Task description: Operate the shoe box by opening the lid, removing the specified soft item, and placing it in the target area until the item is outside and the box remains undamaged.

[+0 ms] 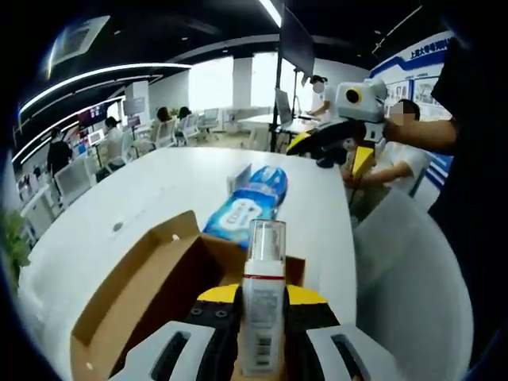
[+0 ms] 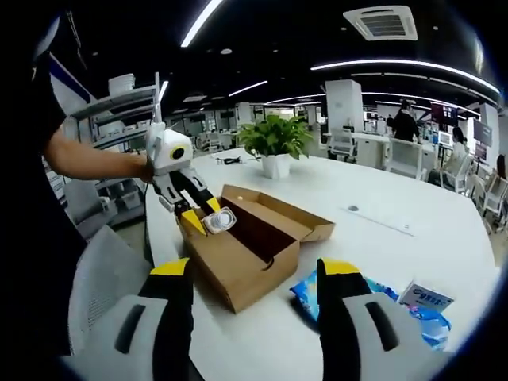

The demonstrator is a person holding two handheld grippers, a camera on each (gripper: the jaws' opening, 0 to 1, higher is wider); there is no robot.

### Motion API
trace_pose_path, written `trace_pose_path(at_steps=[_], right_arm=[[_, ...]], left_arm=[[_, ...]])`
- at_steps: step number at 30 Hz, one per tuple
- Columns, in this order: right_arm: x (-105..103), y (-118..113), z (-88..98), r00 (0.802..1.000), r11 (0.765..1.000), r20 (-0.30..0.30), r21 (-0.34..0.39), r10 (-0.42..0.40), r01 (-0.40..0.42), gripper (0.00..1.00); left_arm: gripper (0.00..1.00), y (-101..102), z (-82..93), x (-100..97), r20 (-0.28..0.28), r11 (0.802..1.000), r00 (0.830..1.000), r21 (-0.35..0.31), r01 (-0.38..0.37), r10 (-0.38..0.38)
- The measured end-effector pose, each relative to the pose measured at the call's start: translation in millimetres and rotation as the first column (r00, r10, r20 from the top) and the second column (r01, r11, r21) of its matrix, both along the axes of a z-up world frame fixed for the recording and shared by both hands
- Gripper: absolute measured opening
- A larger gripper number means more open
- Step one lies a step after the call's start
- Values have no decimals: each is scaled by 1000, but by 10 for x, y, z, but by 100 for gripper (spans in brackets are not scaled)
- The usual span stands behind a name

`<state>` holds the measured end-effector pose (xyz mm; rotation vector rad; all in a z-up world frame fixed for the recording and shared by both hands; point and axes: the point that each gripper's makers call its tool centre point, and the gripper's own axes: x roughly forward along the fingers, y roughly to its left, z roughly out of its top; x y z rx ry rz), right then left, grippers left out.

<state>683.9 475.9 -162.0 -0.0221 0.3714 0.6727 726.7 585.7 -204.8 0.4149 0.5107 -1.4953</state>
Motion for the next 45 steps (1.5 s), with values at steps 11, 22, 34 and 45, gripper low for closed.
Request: trace_pose_path(at_steps=[11, 22, 34, 45], right_arm=[[67, 267, 38, 999, 996, 12, 69, 50, -51, 52], [133, 495, 74, 994, 986, 22, 125, 105, -107, 46], [172, 694, 110, 986, 974, 50, 154, 158, -164, 36], [239, 796, 121, 982, 960, 53, 205, 183, -190, 28]], left_arm=[[20, -125, 126, -94, -33, 996, 999, -89, -12, 10], [20, -225, 246, -221, -82, 985, 997, -170, -14, 0], [20, -264, 331, -327, -142, 969, 989, -246, 5, -41], [20, -287, 358, -383, -175, 955, 981, -295, 26, -81]])
